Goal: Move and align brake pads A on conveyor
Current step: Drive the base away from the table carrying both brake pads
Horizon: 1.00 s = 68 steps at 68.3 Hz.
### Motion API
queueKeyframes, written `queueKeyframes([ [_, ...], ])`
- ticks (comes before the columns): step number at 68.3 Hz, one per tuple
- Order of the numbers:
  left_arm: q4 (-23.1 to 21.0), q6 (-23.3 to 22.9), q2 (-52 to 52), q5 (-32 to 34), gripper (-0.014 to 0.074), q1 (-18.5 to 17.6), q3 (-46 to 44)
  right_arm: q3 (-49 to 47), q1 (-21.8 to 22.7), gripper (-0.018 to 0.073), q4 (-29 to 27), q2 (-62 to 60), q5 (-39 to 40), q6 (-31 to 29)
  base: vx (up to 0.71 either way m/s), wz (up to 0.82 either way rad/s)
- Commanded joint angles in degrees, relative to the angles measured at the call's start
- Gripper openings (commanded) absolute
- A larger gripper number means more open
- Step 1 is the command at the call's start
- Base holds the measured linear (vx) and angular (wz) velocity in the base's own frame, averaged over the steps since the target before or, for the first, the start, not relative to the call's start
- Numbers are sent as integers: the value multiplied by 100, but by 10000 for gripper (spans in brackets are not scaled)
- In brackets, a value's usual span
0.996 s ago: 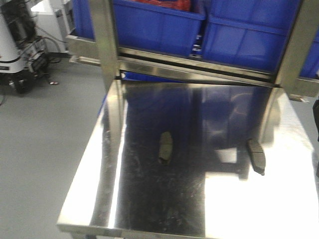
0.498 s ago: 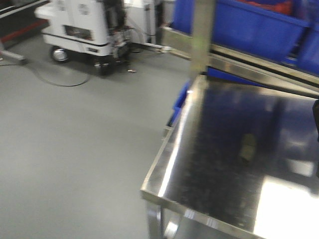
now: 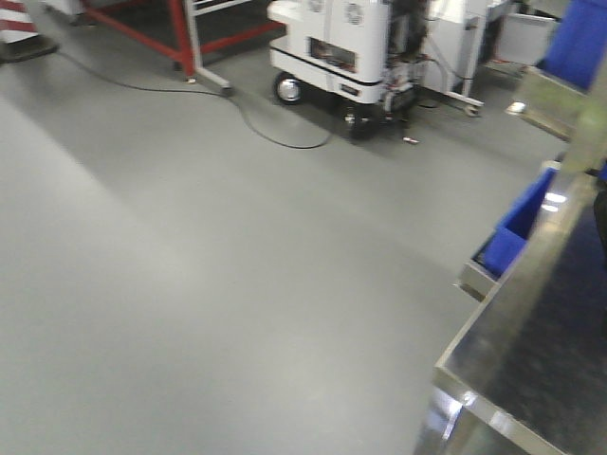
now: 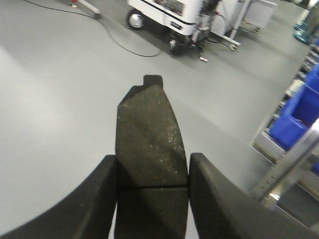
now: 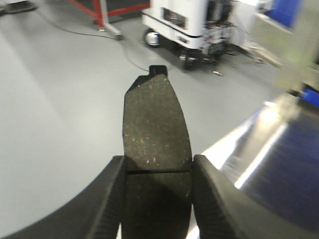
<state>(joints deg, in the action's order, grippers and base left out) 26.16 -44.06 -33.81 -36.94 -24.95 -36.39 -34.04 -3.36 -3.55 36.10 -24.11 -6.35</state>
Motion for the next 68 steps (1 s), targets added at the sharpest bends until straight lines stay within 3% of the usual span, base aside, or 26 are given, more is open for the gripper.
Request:
queueKeyframes([
  [1,135,-5,-12,450,181,-28,-165,-175,-2,78,-6,-7,545,-39,0,58],
  [68,135,-5,-12,450,181,-28,-165,-175,-2,78,-6,-7,545,-39,4,58],
])
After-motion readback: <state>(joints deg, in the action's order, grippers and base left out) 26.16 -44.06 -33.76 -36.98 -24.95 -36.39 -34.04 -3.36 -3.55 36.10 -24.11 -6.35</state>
